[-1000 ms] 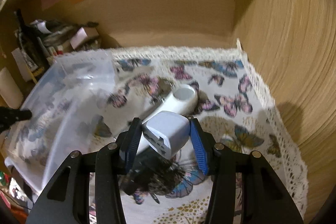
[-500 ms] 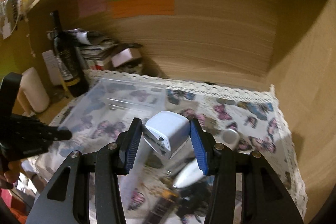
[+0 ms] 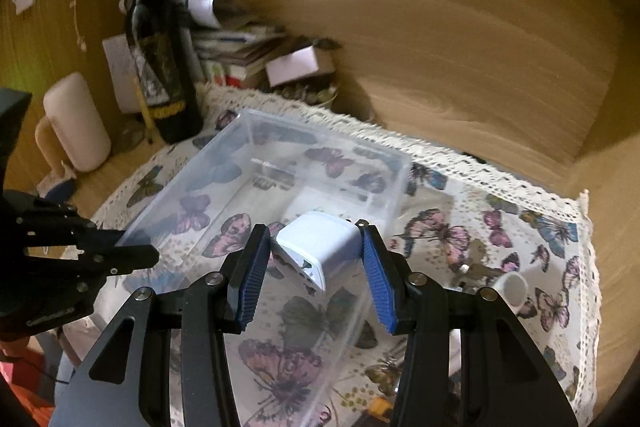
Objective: Organize rigid objects
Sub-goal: 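Carry the white adapter into the clear box and open the right tool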
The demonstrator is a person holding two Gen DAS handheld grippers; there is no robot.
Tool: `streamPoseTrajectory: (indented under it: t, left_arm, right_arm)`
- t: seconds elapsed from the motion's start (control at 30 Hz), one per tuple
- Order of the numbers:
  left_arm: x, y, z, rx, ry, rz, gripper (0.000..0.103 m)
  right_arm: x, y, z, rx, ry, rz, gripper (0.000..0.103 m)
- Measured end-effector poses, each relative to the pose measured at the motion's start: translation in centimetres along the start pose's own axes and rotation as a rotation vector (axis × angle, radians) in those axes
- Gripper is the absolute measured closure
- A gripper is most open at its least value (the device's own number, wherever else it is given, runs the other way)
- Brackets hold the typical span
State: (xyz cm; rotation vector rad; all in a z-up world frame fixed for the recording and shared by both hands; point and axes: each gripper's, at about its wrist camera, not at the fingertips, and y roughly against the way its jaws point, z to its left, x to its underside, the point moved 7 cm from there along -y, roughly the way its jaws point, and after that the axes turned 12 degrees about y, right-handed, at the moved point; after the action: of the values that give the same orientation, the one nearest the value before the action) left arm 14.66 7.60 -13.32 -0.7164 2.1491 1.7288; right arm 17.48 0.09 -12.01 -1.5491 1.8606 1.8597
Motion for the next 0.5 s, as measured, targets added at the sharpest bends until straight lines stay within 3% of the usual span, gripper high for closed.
streamPoseTrajectory:
  t: [0.33,0.5]
  left_arm:
    - [0.1,0.1,0.1,0.019,-0.006,-0.004,0.091]
    - [0.1,0.1,0.0,0.022,-0.009,-0.004,0.091]
  right_arm:
    - [0.3,-3.4,0.6,-0.034,0.030,0.130,0.059]
    - [0.3,-3.3,0.5,-0.028,0.024,0.127,0.059]
